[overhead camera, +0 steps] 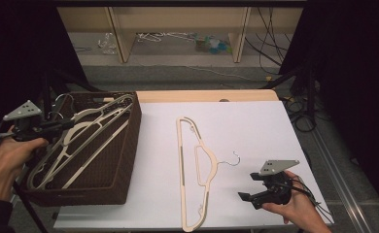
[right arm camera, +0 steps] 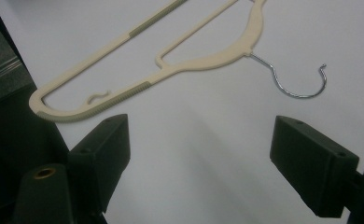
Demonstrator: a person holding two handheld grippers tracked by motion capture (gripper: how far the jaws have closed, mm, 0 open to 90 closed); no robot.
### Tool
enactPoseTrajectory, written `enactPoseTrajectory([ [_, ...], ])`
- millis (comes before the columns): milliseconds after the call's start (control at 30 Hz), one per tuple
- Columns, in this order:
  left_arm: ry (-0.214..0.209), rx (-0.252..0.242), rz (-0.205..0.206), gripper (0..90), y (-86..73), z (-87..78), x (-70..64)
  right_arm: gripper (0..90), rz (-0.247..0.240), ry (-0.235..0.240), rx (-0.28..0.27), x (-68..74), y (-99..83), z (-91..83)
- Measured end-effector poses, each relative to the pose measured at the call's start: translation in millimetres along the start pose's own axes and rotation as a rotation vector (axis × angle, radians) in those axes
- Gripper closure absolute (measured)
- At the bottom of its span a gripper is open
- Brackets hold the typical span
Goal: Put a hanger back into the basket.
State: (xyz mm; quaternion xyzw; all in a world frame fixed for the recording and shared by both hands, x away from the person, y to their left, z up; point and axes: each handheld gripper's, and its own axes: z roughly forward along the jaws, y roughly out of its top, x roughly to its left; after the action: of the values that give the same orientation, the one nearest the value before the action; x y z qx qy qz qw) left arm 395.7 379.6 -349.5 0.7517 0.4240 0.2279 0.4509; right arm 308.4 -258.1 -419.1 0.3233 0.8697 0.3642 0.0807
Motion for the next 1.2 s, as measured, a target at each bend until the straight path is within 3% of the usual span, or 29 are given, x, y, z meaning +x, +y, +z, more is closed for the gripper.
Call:
enactPoseTrajectory([
  [233,0.004,0.050,-0.056,85.6,-20.7,14.8,2.7,21.2,0.004,0.000,0.002,0.0,-0.4,0.2],
  [300,0.012,0.054,-0.085,85.4,-25.1,17.6,4.4,21.3,-0.016,-0.001,0.004,-0.7,-0.5,0.7],
  [433,0.031,0.065,-0.143,84.2,-34.1,22.5,8.4,21.3,-0.009,0.004,0.011,0.3,-0.1,0.5],
  [500,0.059,0.060,-0.162,83.4,-35.7,22.7,10.6,21.3,-0.008,0.002,0.009,0.2,-0.6,1.1],
  [567,0.159,0.108,-0.180,78.7,-35.8,21.3,14.7,21.3,0.002,0.007,0.014,1.0,-0.6,0.9],
  [600,0.159,0.108,-0.180,76.7,-35.8,21.3,14.7,21.3,0.002,0.007,0.014,1.0,-0.6,0.9],
  [633,0.196,0.127,-0.169,76.7,-36.2,20.5,16.7,21.3,0.002,0.012,0.019,0.9,-0.3,0.3],
  [733,0.253,0.111,-0.233,67.0,-36.7,17.5,20.1,21.3,-0.009,0.002,0.007,0.3,-0.6,1.2],
  [833,0.292,0.125,-0.218,63.0,-35.1,14.3,18.2,21.3,-0.006,0.004,0.013,0.2,-0.6,1.1],
  [967,0.260,0.103,-0.194,59.2,-30.5,11.4,7.3,21.4,0.003,0.005,0.007,1.2,-0.6,1.8],
  [1067,0.242,0.067,-0.197,54.2,-26.1,9.1,-4.8,21.4,-0.010,-0.005,-0.001,1.3,-0.6,2.5],
  [1200,0.173,0.014,-0.192,46.8,-17.0,5.0,-34.5,21.6,0.008,0.002,0.010,3.4,0.2,2.9],
])
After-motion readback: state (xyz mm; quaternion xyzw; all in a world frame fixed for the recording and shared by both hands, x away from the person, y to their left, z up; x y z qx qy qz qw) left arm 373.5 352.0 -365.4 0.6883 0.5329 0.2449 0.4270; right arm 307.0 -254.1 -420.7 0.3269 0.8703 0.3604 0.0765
